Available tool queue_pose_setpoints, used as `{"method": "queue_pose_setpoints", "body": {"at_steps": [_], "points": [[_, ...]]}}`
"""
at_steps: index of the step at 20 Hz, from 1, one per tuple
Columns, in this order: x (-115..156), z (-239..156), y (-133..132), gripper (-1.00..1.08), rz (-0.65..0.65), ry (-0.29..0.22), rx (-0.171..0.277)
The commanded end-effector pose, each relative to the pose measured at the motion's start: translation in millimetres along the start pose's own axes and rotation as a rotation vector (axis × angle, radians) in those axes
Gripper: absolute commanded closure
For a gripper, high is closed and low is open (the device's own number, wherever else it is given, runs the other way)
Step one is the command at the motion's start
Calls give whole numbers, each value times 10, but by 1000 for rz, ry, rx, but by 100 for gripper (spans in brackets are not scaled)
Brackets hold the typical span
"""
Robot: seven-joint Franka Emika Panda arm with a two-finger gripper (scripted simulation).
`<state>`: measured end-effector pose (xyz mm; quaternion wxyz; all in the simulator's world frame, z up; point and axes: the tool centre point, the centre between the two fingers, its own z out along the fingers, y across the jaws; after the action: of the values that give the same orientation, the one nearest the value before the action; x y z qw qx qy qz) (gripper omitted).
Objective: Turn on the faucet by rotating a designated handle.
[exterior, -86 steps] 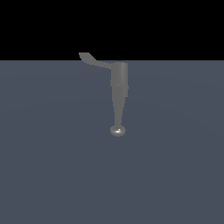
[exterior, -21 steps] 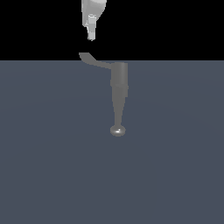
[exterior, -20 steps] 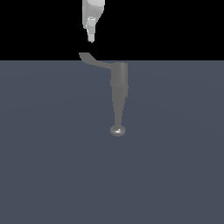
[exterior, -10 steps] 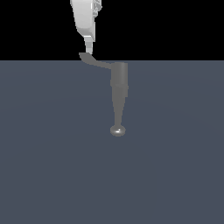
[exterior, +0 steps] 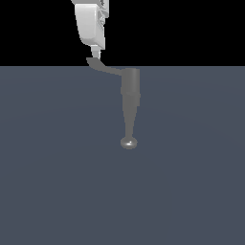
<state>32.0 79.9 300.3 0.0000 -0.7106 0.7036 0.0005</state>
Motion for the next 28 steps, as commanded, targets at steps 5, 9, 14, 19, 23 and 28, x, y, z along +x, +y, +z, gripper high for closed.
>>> {"method": "queue_pose_setpoints", "body": {"at_steps": [5,9,14,19,23,28], "points": [[0,2,51,108,2,1,0],[3,3,158,108,2,1,0],[6,3,293,108,2,1,0],[12,3,432,108,2,1,1],[15,3,543,108,2,1,1],[19,4,684,108,2,1,1]]}}
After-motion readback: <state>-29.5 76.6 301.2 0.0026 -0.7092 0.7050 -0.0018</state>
